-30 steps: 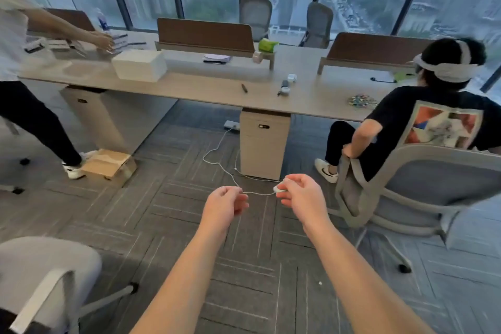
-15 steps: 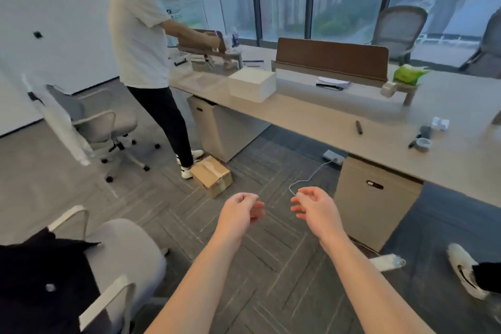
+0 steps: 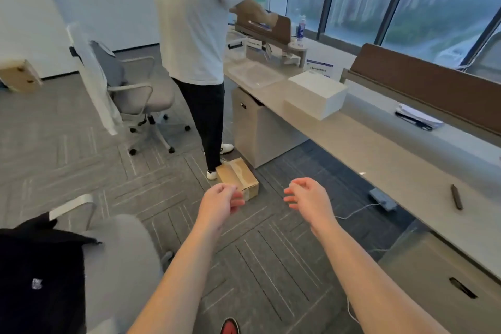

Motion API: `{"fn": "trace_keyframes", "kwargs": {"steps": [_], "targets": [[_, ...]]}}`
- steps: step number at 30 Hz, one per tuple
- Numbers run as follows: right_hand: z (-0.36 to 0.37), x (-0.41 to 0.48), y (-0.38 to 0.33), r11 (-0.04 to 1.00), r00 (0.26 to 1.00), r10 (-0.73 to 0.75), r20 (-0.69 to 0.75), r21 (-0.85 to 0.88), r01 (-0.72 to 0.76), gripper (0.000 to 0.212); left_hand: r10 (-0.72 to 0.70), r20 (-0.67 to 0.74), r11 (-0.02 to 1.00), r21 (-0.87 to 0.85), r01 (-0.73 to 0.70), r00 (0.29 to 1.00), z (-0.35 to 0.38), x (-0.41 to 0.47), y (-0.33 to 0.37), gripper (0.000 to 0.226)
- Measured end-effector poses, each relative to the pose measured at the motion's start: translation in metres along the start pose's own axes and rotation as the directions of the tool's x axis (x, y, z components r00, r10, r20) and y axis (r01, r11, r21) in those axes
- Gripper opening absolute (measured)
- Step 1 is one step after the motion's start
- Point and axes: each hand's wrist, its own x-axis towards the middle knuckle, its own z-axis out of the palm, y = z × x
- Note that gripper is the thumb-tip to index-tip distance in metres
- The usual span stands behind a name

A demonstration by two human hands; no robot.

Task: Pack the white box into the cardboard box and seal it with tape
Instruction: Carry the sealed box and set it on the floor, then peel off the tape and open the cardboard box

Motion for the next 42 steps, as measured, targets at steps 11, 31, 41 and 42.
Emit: {"fn": "trace_keyframes", "kwargs": {"steps": [11,31,41,42], "targets": [[0.102,0.222,-0.077,0.996,0.996,0.082,-0.034,0.027,-0.081,0.007,-0.057,0.02,0.99,0.131,0.054,0.998,-0.024,0.257,0.091,0.021],[0.24,0.642,-0.009,0.943,0.949,0.307,0.071,-0.157,-0.293,0.015,-0.199,-0.041,0.924,0.324,0.202,0.979,0.031,0.681,0.082,0.016],[0.368,0.779,0.252,0.746,0.863,0.502,-0.064,-0.473,-0.469,0.019,-0.308,0.041,0.859,0.441,0.26,0.95,0.023,0.882,-0.162,0.015],[0.38,0.789,0.281,0.72,0.852,0.518,-0.081,-0.496,-0.485,0.02,-0.301,0.048,0.84,0.485,0.241,0.952,0.023,0.9,-0.186,0.017]]}}
